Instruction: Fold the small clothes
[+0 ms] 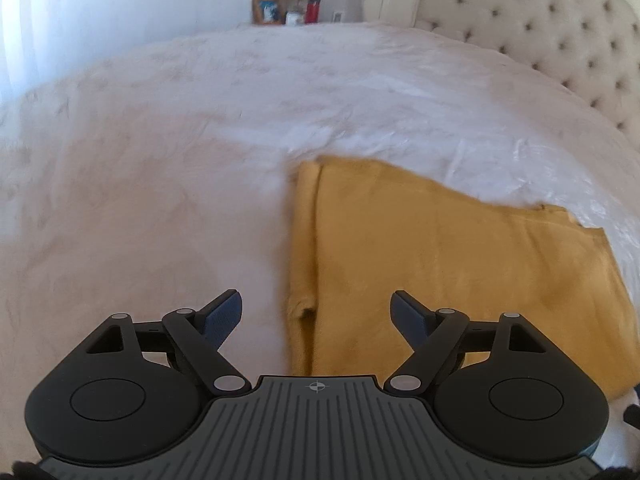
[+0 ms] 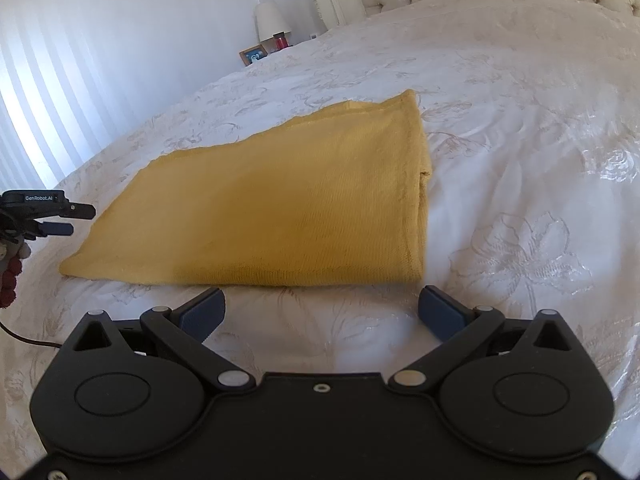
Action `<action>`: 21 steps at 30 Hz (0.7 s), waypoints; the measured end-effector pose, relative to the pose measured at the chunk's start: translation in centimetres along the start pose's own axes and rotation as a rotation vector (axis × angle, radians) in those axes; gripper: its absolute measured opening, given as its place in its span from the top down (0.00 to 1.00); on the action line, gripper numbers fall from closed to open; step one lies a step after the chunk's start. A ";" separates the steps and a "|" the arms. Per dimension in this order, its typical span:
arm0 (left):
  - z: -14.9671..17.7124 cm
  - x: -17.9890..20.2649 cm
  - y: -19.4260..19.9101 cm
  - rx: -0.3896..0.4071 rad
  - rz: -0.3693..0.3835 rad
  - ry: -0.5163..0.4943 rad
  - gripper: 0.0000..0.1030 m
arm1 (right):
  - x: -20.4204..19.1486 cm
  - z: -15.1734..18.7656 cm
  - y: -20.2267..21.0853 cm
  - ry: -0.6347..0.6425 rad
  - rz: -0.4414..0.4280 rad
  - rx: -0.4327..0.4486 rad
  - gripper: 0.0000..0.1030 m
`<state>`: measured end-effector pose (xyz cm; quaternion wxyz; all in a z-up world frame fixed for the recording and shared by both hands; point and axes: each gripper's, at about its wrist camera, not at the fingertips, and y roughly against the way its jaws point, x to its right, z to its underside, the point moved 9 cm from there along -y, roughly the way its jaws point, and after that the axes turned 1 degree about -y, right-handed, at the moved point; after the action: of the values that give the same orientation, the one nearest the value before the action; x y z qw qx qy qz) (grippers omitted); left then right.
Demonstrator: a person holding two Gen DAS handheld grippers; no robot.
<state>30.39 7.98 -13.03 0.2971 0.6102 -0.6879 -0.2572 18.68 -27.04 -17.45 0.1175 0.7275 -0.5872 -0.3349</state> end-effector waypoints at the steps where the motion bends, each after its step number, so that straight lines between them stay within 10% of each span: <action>1: 0.2 0.1 -0.6 -0.020 0.013 0.002 0.21 | 0.0 0.0 0.0 0.002 0.000 -0.001 0.00; 17: -1.7 2.5 -6.6 -0.061 0.215 0.043 0.23 | -0.3 0.1 -0.2 0.027 0.007 -0.001 0.00; 21: -1.4 2.1 -5.9 -0.047 0.212 0.054 0.62 | -0.2 0.1 -0.2 0.025 0.005 -0.002 0.00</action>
<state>35.32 5.15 -16.08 0.3554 0.5334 -0.7342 -0.2241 18.78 -26.75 -17.57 0.1265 0.7301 -0.5872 -0.3259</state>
